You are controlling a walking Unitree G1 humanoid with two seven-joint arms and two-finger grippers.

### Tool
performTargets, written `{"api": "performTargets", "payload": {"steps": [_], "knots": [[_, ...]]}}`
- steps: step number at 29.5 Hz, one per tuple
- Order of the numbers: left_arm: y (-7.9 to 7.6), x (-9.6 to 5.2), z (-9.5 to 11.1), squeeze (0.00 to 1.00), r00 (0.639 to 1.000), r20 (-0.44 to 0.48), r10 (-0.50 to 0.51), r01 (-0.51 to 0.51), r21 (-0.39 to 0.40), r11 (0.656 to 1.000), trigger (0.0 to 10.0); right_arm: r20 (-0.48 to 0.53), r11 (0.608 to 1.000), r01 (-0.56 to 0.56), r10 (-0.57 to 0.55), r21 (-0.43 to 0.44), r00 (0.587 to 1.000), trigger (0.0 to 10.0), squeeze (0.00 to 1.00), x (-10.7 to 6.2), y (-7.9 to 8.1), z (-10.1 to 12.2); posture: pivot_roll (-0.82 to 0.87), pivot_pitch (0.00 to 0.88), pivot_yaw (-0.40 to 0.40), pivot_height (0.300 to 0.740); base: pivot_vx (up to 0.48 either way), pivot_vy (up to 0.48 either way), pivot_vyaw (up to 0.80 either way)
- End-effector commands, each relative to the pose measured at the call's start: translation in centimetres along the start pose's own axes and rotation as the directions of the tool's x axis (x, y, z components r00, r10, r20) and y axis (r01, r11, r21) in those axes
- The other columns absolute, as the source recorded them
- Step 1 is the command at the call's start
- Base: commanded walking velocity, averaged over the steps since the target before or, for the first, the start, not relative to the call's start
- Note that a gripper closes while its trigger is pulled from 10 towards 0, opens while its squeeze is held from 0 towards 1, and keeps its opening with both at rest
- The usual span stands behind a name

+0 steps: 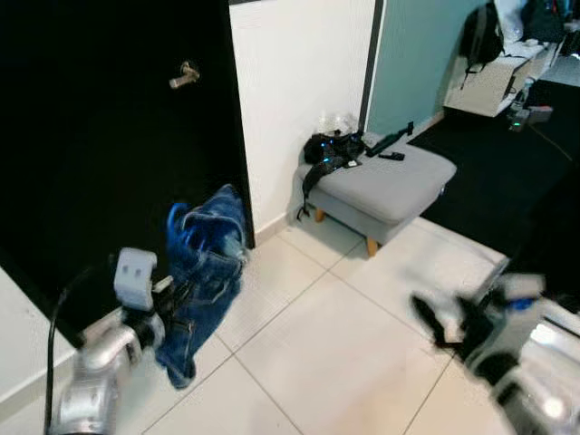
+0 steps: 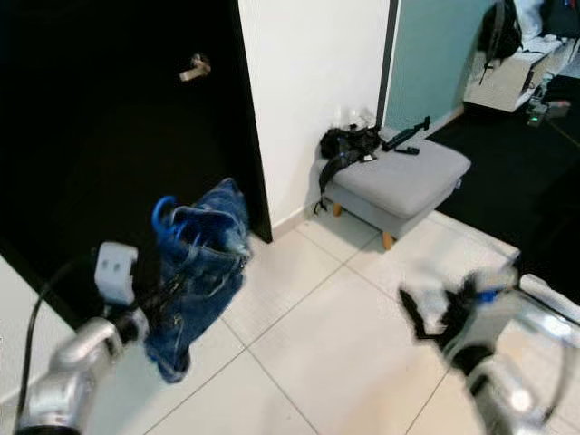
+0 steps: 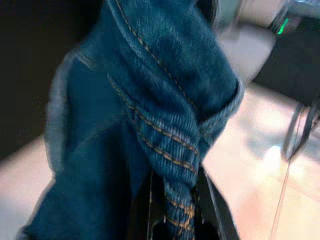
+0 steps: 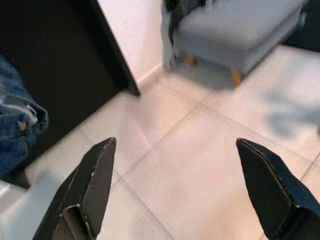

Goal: Hang hanger

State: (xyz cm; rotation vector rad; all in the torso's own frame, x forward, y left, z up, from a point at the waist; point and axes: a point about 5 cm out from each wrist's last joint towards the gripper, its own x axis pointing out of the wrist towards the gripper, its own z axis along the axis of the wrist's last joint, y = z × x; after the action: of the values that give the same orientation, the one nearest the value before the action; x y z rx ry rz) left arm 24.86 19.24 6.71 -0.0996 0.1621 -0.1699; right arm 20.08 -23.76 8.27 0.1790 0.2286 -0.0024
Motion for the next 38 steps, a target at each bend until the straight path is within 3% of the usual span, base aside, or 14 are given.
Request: {"api": "performTargets", "payload": {"steps": [1, 5, 9, 17, 24, 38], "knots": [[-0.3, -0.2, 1.4, 0.00, 0.997, 0.066, 0.037, -0.040, 0.045, 0.998, 10.0, 0.080, 0.996, 0.069, -0.064, -0.061, 0.995, 10.0, 0.00, -0.3, -0.3, 1.6, 0.01, 0.078, 0.007, 0.740, 0.000, 0.000, 0.00], [-1.1, -1.0, 1.3, 0.00, 0.993, 0.077, 0.088, -0.090, 0.035, 0.995, 10.0, 0.106, 0.982, 0.150, -0.137, -0.119, 0.985, 10.0, 0.00, -1.5, -0.5, 1.8, 0.02, 0.098, 0.005, 0.740, 0.000, 0.000, 0.00], [-1.2, -1.0, 1.5, 0.00, 0.992, 0.082, 0.095, -0.097, 0.027, 0.995, 10.0, 0.090, 0.980, 0.164, -0.154, -0.114, 0.984, 10.0, 0.00, -1.6, -0.4, 1.5, 0.02, 0.098, 0.010, 0.740, 0.000, 0.000, -0.38], [-2.9, -0.8, 2.8, 0.00, 0.992, 0.121, -0.041, 0.032, 0.074, 0.997, 10.0, 0.098, 0.982, 0.185, -0.179, -0.049, 0.979, 10.0, 0.00, -1.6, -0.3, 1.5, 0.00, 0.107, 0.014, 0.740, 0.000, 0.000, -0.76], [-4.9, -0.6, 3.4, 0.00, 0.978, 0.111, -0.174, 0.155, 0.162, 0.974, 10.0, 0.102, 0.980, 0.197, -0.193, -0.039, 0.976, 10.0, 0.00, -1.7, -0.1, 1.6, 0.00, 0.105, 0.014, 0.740, 0.000, 0.000, -0.77], [-5.2, -0.5, 3.4, 0.00, 0.981, 0.114, -0.159, 0.137, 0.179, 0.974, 10.0, 0.103, 0.979, 0.199, -0.195, -0.037, 0.975, 10.0, 0.00, -1.6, 0.0, 1.6, -0.01, 0.102, 0.016, 0.740, 0.000, 0.000, -0.77]]}}
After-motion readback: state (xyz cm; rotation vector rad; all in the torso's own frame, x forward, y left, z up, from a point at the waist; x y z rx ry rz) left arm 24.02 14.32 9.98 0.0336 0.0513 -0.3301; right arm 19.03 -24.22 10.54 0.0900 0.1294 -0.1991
